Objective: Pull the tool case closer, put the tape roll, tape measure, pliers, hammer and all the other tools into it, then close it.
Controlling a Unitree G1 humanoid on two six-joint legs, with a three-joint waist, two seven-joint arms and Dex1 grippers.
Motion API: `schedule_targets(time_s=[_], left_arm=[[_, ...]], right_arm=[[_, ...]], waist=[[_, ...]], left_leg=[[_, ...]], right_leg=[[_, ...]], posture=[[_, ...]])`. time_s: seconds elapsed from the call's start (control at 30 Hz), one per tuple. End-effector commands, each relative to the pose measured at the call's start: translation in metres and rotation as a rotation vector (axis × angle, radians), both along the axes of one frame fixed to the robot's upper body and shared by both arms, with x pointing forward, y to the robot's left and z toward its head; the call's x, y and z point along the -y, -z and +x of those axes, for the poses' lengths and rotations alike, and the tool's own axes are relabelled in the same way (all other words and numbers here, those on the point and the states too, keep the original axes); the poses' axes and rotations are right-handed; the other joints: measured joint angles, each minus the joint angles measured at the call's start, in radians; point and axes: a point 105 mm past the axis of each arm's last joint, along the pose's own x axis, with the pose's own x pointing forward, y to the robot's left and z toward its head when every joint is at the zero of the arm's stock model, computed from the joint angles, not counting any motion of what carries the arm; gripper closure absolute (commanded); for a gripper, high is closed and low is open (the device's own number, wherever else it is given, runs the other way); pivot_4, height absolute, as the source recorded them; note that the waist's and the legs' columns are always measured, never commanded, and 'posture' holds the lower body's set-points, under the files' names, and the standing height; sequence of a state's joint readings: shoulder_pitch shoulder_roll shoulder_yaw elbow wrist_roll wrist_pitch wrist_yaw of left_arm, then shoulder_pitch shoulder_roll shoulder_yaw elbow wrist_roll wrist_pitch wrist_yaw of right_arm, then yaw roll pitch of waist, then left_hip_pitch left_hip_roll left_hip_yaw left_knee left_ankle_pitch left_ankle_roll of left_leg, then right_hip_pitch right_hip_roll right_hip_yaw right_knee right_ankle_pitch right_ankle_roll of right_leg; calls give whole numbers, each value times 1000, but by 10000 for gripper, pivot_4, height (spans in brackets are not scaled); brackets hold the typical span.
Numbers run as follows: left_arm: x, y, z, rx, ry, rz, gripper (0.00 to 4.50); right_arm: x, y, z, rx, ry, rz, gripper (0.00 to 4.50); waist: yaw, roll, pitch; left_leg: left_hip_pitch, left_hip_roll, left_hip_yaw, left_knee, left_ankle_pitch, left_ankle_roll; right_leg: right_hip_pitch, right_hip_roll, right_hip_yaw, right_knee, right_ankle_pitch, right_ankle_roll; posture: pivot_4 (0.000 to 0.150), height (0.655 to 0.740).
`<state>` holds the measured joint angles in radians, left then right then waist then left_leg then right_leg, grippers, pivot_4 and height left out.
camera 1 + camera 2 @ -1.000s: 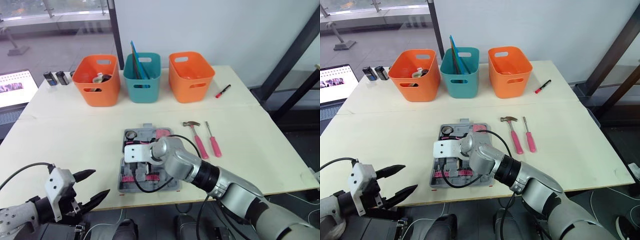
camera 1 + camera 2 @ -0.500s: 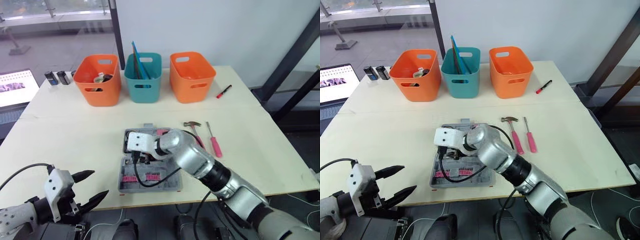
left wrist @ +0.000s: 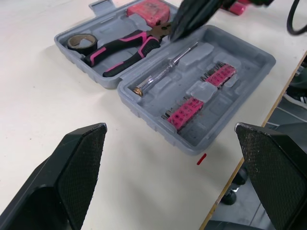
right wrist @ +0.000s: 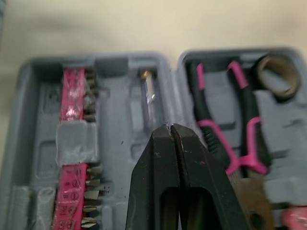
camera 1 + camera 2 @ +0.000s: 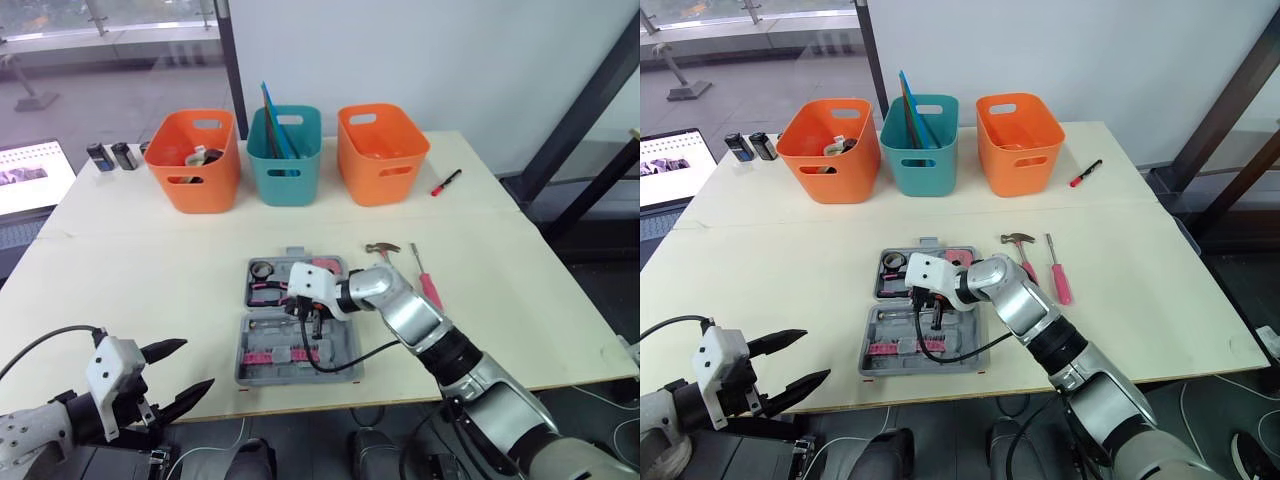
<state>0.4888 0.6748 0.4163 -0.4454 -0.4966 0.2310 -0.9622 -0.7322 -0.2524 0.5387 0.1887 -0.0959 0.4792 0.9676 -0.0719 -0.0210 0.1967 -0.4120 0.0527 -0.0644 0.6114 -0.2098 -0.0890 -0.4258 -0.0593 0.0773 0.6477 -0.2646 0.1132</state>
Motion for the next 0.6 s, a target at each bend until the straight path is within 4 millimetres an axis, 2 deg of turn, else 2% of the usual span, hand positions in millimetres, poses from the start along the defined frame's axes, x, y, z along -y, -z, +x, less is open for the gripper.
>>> schedule_targets(time_s=[0.03,0.2,0.33,0.4,0.6], left_arm=[[-2,-3,-1,15,7,24,0],[-4,-3,0,16,8,31,0],[-3,-3,0,15,10,39,0],[-3,-3,0,15,9,41,0],[-3,-4,-1,12,5,40,0]], right_arm=[[-9,-7,-1,18,-30,30,44450],[-7,23,-1,-18,-9,-71,44450],[-6,39,0,-38,39,-120,44450],[-8,34,0,-40,42,-94,44450],[-15,-1,-8,-53,-24,46,44450]], waist=[[0,0,0],[0,0,0],[0,0,0],[0,-1,0],[1,0,0]], left_leg=[[0,0,0,0,0,0],[0,0,0,0,0,0],[0,0,0,0,0,0],[1,0,0,0,0,0],[1,0,0,1,0,0]], right_leg=[[0,0,0,0,0,0],[0,0,0,0,0,0],[0,0,0,0,0,0],[0,0,0,1,0,0],[1,0,0,0,0,0]], posture=[[1500,7400],[1500,7400],[1500,7400],[1500,7400],[1500,7400]])
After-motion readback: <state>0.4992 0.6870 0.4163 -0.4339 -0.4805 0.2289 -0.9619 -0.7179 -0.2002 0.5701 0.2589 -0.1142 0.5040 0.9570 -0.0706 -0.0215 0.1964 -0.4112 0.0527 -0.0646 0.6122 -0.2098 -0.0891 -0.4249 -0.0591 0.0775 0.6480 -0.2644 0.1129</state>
